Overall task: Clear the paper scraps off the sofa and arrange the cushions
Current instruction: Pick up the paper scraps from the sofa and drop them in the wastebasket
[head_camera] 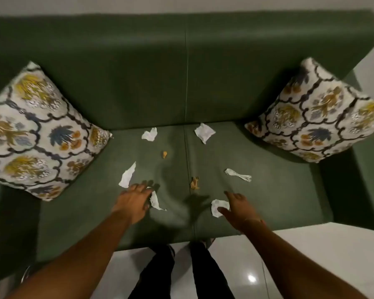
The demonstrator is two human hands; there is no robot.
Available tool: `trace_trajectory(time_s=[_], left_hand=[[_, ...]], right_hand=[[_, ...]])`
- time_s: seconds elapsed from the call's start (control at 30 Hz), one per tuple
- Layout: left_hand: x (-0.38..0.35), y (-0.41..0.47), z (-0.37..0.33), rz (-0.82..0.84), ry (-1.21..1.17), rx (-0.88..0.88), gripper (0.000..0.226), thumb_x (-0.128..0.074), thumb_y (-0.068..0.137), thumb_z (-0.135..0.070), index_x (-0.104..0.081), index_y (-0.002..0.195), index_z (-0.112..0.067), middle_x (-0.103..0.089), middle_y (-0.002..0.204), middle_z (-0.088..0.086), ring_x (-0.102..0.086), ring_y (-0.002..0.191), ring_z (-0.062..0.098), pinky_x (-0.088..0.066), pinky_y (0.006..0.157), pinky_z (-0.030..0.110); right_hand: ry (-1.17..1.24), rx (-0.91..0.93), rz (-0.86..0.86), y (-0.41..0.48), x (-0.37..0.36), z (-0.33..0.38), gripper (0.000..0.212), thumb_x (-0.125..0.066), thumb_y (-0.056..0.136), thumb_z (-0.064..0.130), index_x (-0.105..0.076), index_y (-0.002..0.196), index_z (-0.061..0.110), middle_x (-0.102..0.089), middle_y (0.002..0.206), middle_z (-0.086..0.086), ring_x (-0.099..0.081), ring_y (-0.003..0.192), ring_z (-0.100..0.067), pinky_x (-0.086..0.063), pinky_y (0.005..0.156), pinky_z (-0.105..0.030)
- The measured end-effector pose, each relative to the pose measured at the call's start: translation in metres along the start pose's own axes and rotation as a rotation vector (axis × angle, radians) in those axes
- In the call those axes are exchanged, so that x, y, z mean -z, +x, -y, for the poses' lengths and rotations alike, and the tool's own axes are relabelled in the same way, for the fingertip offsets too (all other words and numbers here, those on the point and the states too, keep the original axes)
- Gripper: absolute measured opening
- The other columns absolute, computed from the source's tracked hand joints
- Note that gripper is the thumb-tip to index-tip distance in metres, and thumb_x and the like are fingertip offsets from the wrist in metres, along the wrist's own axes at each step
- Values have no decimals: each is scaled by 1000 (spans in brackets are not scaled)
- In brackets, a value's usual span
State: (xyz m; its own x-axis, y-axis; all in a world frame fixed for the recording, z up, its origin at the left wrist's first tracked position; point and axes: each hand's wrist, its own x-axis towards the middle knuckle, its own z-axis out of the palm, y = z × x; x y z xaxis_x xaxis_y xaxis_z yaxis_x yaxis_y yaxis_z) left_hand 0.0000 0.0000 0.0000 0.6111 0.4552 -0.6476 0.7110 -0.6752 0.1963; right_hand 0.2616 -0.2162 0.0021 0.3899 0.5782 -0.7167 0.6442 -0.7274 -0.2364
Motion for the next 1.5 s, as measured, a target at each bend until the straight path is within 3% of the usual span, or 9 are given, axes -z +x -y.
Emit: trace_trajectory(time_s=[0.3,0.43,0.57,0.7,0.83,1.03,1.17,1.27,1.5], left_hand=[[-108,75,16,-85,33,58,64,-69,79,-26,-45,137,-33,-44,142,3,-46,127,25,-53,93,41],[-122,88,17,-247,66,-19,40,-82,65,-11,-70,103,-18,-67,106,7,-65,91,31,-58,65,38],[-119,93,7,-308,-32,12,28,-84,57,-2,-72,72,-22,-69,77,1,-67,71,27,-54,57,32],[-108,104,-27,-394,-169,-49,15,-81,66,-12,-76,69,-26,-71,91,-1,-65,83,25,-54,66,33],[-94,132,-81,-508,-211,-222,5,-72,72,-27,-76,68,-27,-65,124,-5,-59,107,15,-50,81,27],[-97,172,-121,-409,-122,-255,11,-83,59,-29,-72,64,-29,-66,124,-6,-60,114,16,-56,76,28],[-111,182,-117,-443,-37,-289,7,-78,63,-24,-73,68,-26,-69,100,-7,-63,98,17,-56,73,29],[-117,182,-116,-491,-91,-301,7,-79,63,-20,-73,67,-24,-68,83,-6,-65,85,17,-57,71,25],[-109,178,-112,-492,-326,-168,12,-82,61,-17,-73,66,-24,-67,77,-8,-64,72,11,-50,62,19]], right_hand=[[-84,-18,29,86,-101,-32,75,-64,86,32,-21,147,32,-24,154,-8,-25,140,-33,-35,112,-49],[-166,16,-157,95,-131,-48,64,-74,76,25,-45,133,26,-44,141,-5,-40,129,-29,-45,103,-40],[-91,120,-226,101,-129,-64,39,-77,73,16,-68,110,19,-66,115,-4,-57,108,-29,-54,81,-36],[67,129,-283,107,-93,-73,30,-69,80,20,-69,109,27,-68,110,-2,-61,102,-25,-51,81,-31],[246,1,-532,122,-47,-83,51,-69,81,26,-51,128,37,-64,102,-9,-64,92,-29,-53,78,-37],[115,-93,-250,171,-16,-95,69,-58,89,29,-20,144,44,-58,112,-12,-58,101,-30,-51,90,-43],[11,-110,-269,188,-29,-99,65,-64,84,26,-34,141,38,-60,116,-11,-56,106,-31,-53,87,-43],[-36,-61,-403,186,-46,-104,41,-66,83,22,-57,123,31,-67,107,-2,-55,103,-24,-51,80,-37],[-92,81,-540,192,-27,-93,26,-74,77,27,-70,103,30,-70,100,5,-52,90,-18,-46,72,-29]])
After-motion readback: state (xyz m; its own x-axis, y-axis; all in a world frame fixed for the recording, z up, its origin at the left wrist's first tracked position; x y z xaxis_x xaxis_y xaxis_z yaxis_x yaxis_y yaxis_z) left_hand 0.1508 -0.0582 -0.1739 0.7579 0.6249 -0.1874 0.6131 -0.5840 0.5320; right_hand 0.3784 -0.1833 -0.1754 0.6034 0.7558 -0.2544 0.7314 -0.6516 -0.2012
